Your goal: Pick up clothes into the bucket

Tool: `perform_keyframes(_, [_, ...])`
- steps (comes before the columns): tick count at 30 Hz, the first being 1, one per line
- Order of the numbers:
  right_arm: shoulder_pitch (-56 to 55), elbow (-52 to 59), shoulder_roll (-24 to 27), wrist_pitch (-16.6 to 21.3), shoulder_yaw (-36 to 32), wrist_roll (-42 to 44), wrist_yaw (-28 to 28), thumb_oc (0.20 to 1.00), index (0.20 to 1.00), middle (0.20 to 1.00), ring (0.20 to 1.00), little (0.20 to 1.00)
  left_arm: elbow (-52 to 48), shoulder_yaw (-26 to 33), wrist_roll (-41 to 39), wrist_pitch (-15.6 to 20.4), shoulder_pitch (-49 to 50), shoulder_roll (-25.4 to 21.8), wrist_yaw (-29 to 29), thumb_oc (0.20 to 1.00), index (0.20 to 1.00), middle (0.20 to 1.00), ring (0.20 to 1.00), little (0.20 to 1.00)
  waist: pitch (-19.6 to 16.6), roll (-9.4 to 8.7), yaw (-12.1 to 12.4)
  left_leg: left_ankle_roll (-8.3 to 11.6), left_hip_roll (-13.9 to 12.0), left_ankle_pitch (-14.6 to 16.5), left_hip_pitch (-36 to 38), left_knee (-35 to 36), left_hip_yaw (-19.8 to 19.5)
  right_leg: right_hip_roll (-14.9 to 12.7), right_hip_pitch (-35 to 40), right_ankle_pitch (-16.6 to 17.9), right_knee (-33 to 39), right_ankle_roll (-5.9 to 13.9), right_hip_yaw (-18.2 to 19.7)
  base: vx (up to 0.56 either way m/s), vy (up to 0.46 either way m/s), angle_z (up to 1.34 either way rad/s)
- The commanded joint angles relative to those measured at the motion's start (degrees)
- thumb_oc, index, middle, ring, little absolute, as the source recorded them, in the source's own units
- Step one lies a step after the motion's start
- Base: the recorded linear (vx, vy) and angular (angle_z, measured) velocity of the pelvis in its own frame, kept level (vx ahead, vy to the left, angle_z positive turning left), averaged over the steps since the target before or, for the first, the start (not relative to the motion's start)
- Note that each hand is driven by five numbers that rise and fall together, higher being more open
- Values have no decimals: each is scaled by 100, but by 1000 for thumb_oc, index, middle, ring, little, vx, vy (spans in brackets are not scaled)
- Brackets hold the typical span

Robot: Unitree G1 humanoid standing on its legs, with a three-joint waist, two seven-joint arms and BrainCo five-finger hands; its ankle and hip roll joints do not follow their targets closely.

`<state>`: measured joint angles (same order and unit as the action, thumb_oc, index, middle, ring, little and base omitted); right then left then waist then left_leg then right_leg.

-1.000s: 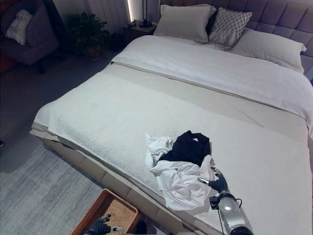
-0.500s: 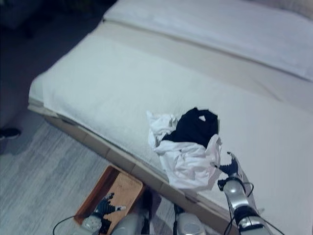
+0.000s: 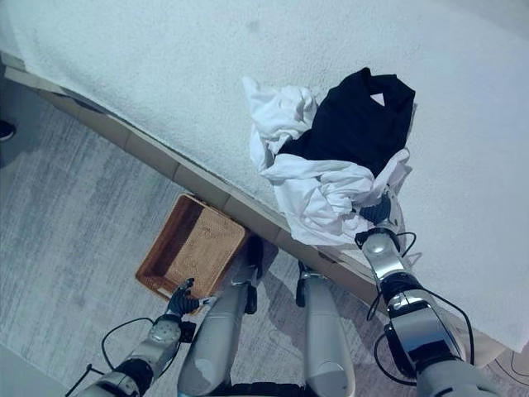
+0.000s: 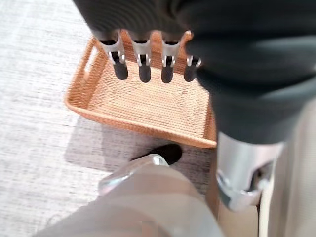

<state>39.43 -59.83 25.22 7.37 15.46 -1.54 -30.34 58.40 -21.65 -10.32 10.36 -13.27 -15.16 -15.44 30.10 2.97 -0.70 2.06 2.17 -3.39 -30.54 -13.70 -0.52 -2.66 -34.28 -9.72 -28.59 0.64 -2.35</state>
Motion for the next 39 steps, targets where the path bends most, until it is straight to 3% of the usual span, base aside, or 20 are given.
perform_keyframes(1, [7,38,299,89,157,121,-157,1000,1000,1000,1000,1000,-235,-248,-30,89,108,96,-147,1000,1000,1000,1000,1000,-47,-133,-46,-24,-23,944,-291,-1398,-238,-505,174,243,77,468,21,0,0,0])
perform_keyframes(5, [403,-289,289,85,300,320,-60,1000,1000,1000,1000,1000,-272,-305,-154,71,16,99,-174,1000,1000,1000,1000,1000,-30,-122,-20,-74,15,1128,-812,-1938,-267,-533,-327,121,-401,414,45,-16,6,4])
perform_keyframes(7, [480,-331,228,79,359,352,-25,203,203,203,203,203,-202,-284,-205,57,-21,100,-185,1000,1000,1000,1000,1000,-30,-126,-3,-81,22,1148,-876,-1980,-264,-552,-393,86,-458,404,37,2,7,12])
perform_keyframes(13, [423,-37,71,122,338,380,-89,200,200,200,200,200,-128,-226,-232,48,14,127,-233,1000,1000,1000,1000,1000,-30,-145,7,-73,46,1122,-820,-1900,-289,-575,-319,84,-384,411,-14,5,2,4])
perform_keyframes(22, [-95,1714,263,418,-396,459,-550,200,200,200,200,200,35,-9,-44,61,30,111,-295,1000,1000,1000,1000,1000,-61,-310,-81,29,-14,841,66,-1016,-347,-564,500,358,410,496,-122,10,3,4])
perform_keyframes(31, [-512,2550,1035,438,-1336,302,-836,200,200,200,200,200,-38,187,151,32,240,-39,-75,1000,1000,1000,1000,1000,-640,-469,-77,111,-115,622,1144,18,-288,-516,1597,781,1550,651,-255,46,4,-2])
perform_keyframes(39, [-524,3186,1382,516,-1590,316,-664,200,200,200,200,200,-555,386,99,61,478,-251,125,1000,1000,1000,1000,1000,-1150,-640,-12,137,-159,563,1788,496,-174,-475,2362,1053,2357,744,-342,67,7,-3])
